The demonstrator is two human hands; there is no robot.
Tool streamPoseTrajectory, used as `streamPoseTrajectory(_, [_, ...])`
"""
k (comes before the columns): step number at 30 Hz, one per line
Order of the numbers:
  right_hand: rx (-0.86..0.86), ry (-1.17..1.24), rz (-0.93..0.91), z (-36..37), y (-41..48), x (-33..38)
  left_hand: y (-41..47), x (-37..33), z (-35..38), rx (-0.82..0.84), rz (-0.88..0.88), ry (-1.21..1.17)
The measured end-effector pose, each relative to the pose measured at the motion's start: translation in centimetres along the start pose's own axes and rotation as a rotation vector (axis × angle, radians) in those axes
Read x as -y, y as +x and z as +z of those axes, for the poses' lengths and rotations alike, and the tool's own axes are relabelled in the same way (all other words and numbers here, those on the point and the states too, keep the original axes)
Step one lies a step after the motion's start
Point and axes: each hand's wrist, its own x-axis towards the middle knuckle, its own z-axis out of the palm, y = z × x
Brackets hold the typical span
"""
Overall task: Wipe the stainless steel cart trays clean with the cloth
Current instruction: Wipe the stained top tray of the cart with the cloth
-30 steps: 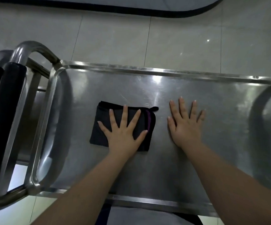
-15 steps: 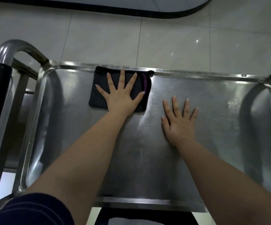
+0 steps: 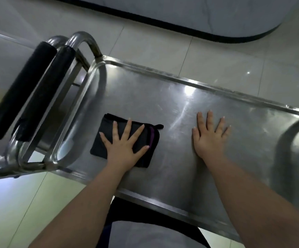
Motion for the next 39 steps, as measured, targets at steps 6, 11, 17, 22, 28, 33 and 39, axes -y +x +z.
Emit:
streamPoseTrajectory(6, [-0.007,0.023,0.031,-1.3,0.9,4.8,3.2,1.5,-0.9,0.01,-0.007,0.021])
streamPoseTrajectory(11, [-0.002,0.123,-0.101,-1.8,4.4,15.0,3.0,2.2,-0.5,0.005,0.03,0.023])
streamPoseTrajectory(17, [-0.038,0.044,-0.034,0.3,4.8,15.3,8.8,5.3,-1.9,0.013,-0.048,0.014])
streamPoseTrajectory(22, [-0.067,0.027,-0.01,0.8,5.0,15.6,19.7,6.8,-4.7,0.009,0.045,0.011])
streamPoseTrajectory(28, [-0.055,0.029,-0.002,0.5,4.8,15.8,23.0,7.4,-6.3,0.035,0.123,0.039])
streamPoseTrajectory(33, [-0.062,0.032,-0.005,0.3,3.8,15.9,14.5,9.2,-4.1,0.001,0.16,0.026])
streamPoseTrajectory(39, [-0.055,0.011,-0.011,0.3,4.0,15.8,14.2,9.1,-3.7,0.0,0.103,0.034])
